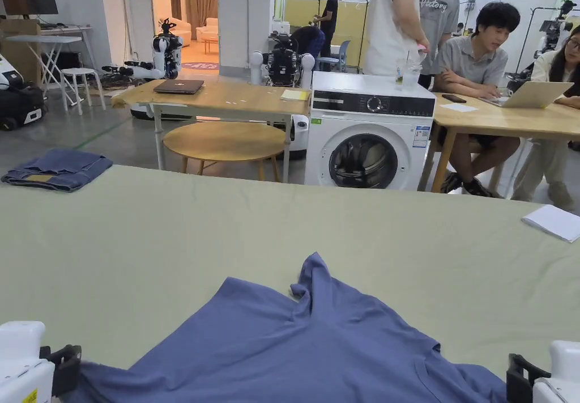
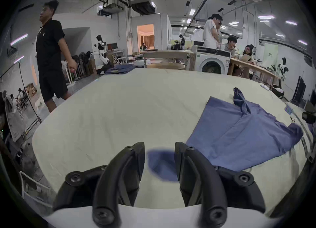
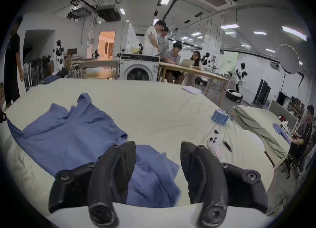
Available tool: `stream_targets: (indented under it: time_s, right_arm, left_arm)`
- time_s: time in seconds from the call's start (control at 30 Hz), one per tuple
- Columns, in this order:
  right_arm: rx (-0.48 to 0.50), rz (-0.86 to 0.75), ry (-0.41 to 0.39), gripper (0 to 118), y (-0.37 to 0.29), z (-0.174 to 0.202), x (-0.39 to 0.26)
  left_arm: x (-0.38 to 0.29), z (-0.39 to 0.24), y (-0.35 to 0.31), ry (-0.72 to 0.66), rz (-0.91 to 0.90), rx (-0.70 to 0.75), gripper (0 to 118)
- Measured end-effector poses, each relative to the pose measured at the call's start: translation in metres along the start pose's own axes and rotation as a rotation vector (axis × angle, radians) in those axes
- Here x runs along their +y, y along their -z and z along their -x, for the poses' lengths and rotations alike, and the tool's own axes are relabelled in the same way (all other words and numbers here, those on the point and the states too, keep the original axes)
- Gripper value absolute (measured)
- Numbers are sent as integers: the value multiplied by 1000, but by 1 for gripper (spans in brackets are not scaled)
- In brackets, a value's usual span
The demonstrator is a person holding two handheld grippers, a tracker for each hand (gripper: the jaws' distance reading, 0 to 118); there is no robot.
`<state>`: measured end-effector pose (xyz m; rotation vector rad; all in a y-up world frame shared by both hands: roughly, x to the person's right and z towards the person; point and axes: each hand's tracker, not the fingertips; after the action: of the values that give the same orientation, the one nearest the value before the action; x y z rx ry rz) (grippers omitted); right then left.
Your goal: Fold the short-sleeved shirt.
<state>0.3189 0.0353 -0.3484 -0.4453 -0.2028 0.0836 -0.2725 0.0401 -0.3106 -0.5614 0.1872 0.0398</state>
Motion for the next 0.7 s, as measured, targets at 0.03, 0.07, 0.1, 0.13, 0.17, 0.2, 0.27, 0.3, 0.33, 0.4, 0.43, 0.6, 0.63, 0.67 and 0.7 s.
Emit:
stream_targets:
  time_s: [0.03, 0.07, 0.1, 0.13, 0.17, 0.2, 0.27, 0.3, 0.33, 0.4, 0.43, 0.6, 0.63, 0.67, 0.7]
  right_arm:
    - [23, -15, 19, 57, -4, 5, 3]
    - [33, -28, 27, 57, -7, 9, 5]
    - [41, -36, 33, 57, -10, 14, 8]
    - [45, -51, 35, 57, -13, 22, 10]
    - [54, -71, 41, 57, -17, 30, 12]
    - [69, -95, 54, 56, -21, 38, 14]
    - [87, -128, 63, 53, -26, 55, 16]
    - [97, -148, 67, 53, -30, 63, 18]
    - [117, -164, 72, 44, -34, 73, 21]
    - [137, -179, 70, 18, -36, 88, 23]
    - [150, -190, 74, 8, -39, 96, 24]
    - [189, -221, 58, 0, -47, 120, 25]
    - [198, -217, 62, 0, -47, 123, 25]
    - [195, -210, 60, 0, -47, 127, 25]
    - [199, -211, 62, 0, -48, 129, 24]
  left_arm:
    - [3, -6, -3, 2, -17, 3, 34]
    - [3, -8, -1, 7, -32, -6, 34]
    - [5, -15, -4, 15, -50, -15, 34]
    - [8, -23, -7, 18, -71, -19, 34]
    - [10, -31, -10, 26, -99, -34, 34]
    - [10, -38, -8, 34, -121, -43, 33]
    - [14, -56, -14, 52, -165, -64, 33]
    - [16, -66, -17, 66, -191, -74, 33]
    - [16, -76, -17, 78, -211, -89, 28]
    - [19, -94, -20, 103, -231, -86, 6]
    - [19, -101, -19, 115, -238, -76, 0]
    - [17, -120, -10, 121, -256, -110, 0]
    - [16, -121, -8, 120, -252, -119, 0]
    - [16, -122, -8, 116, -252, -112, 0]
    - [16, -121, -7, 112, -247, -108, 0]
